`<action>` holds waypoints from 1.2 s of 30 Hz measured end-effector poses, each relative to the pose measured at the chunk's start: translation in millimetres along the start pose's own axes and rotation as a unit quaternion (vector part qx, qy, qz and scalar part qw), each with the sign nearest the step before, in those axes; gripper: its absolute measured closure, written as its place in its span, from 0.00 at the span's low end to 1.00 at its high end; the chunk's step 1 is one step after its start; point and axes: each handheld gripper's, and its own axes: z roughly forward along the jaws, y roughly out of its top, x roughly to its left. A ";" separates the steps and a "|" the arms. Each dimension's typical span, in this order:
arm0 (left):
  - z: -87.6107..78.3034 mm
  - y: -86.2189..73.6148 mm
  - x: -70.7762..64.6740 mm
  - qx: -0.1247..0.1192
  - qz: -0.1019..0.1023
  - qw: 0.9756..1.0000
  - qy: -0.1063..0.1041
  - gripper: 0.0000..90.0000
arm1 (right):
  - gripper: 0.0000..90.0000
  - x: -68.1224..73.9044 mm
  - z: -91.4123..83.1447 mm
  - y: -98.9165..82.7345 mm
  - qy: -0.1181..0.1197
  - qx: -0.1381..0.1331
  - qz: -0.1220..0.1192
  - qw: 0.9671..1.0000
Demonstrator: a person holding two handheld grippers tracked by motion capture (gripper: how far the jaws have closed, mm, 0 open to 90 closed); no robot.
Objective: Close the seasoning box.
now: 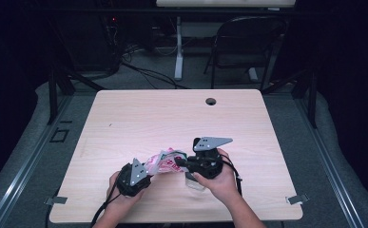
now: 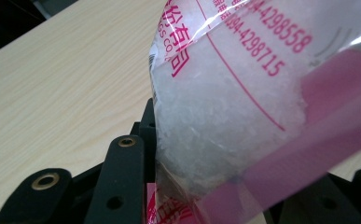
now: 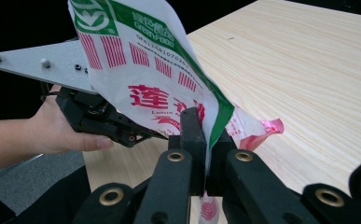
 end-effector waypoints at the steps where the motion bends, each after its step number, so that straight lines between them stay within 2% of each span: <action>1: 0.6 1.1 -0.3 -0.001 0.003 1.000 0.004 0.71 | 1.00 -0.9 -0.7 -0.2 -0.002 0.001 0.000 1.000; 13: 5.2 11.2 -6.8 -0.004 0.042 0.998 0.049 0.72 | 1.00 -7.7 -7.2 -4.6 -0.014 -0.007 0.007 1.000; 19: 5.4 17.1 -11.4 -0.004 0.073 0.995 0.074 0.72 | 1.00 -11.0 -11.5 -7.9 -0.017 -0.016 0.014 1.000; 20: 5.4 17.1 -11.4 -0.004 0.073 0.995 0.074 0.72 | 1.00 -11.0 -11.5 -7.9 -0.017 -0.016 0.014 1.000; 21: 5.8 19.5 -12.5 -0.001 0.084 0.993 0.080 0.72 | 1.00 -12.4 -13.6 -8.9 -0.020 -0.014 0.014 1.000; 22: 5.8 19.5 -12.5 -0.001 0.084 0.993 0.080 0.72 | 1.00 -12.4 -13.6 -8.9 -0.020 -0.014 0.014 1.000; 27: 5.2 26.4 -17.4 0.000 0.119 0.988 0.102 0.73 | 1.00 -14.7 -19.1 -11.8 -0.028 -0.018 0.019 0.999; 30: 5.2 28.0 -17.9 0.000 0.125 0.987 0.105 0.73 | 1.00 -15.7 -20.7 -13.5 -0.027 -0.023 0.024 0.999; 31: 5.6 28.9 -18.7 0.001 0.135 0.985 0.111 0.73 | 1.00 -16.2 -21.6 -14.0 -0.028 -0.019 0.022 0.999; 32: 5.6 28.9 -18.7 0.001 0.135 0.985 0.111 0.73 | 1.00 -16.2 -21.4 -14.8 -0.029 -0.022 0.025 0.999; 33: 6.1 29.6 -19.9 0.001 0.144 0.983 0.116 0.73 | 1.00 -16.4 -21.9 -15.5 -0.031 -0.019 0.024 0.999; 34: 6.1 29.6 -19.9 0.001 0.144 0.983 0.116 0.73 | 1.00 -16.4 -21.9 -15.5 -0.031 -0.019 0.024 0.999; 35: 6.5 30.2 -21.2 0.003 0.152 0.981 0.120 0.73 | 1.00 -17.4 -22.8 -17.1 -0.032 -0.016 0.026 0.999; 36: 6.8 30.4 -21.8 0.003 0.153 0.981 0.120 0.73 | 1.00 -17.6 -22.7 -17.5 -0.031 -0.016 0.027 0.999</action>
